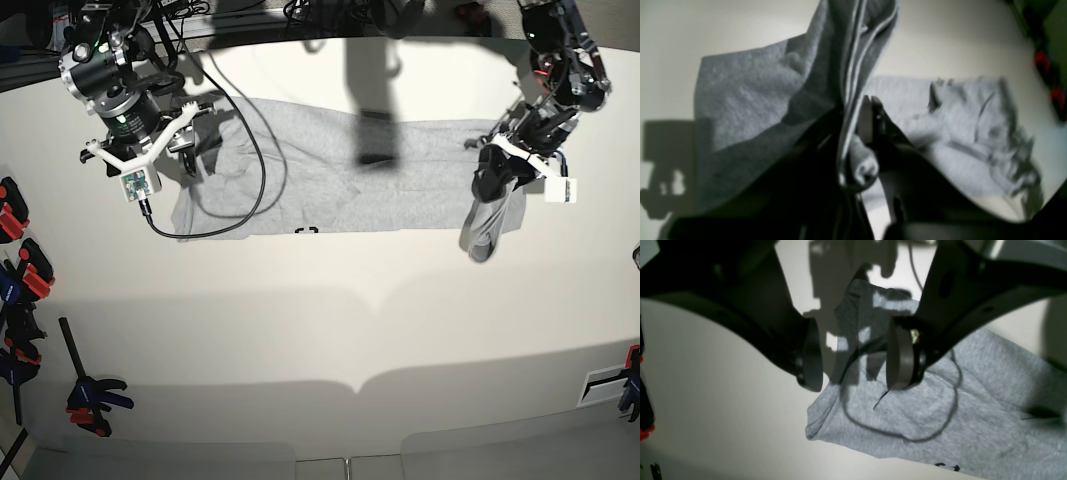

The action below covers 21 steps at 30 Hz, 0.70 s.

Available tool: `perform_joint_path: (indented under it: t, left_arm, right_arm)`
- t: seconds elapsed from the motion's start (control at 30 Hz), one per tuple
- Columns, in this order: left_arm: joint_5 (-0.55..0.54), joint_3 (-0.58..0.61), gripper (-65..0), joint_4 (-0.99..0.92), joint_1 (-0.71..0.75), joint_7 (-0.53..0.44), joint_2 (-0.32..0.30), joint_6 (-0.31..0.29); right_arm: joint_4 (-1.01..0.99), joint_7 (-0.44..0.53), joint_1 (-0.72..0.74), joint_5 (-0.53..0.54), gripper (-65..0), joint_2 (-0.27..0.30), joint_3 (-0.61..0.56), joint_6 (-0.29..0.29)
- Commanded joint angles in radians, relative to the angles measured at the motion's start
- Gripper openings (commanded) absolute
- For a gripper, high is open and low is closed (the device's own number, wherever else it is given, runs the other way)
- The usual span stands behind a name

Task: Fold the T-shirt properly
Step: 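Lift the held end with the left gripper and fold it toward the middle, then grasp the other strip end with the right gripper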

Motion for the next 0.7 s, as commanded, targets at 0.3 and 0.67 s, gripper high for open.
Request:
perform_joint_path:
  t: [0.3, 0.67]
  left_arm:
    - [-0.227, 0.076, -34.0, 0.016, 0.003, 0.056, 0.024, -0.008]
    - [-0.253, 0.082, -34.0, 0.018, 0.002, 0.071, 0.023, -0.009]
  right_arm:
    - [0.021, 0.002, 0.002, 0.003, -35.3, 0.006, 0.003, 0.000]
    - [-0.016, 0.023, 0.002, 0.038, -35.1, 0.006, 0.217, -0.090]
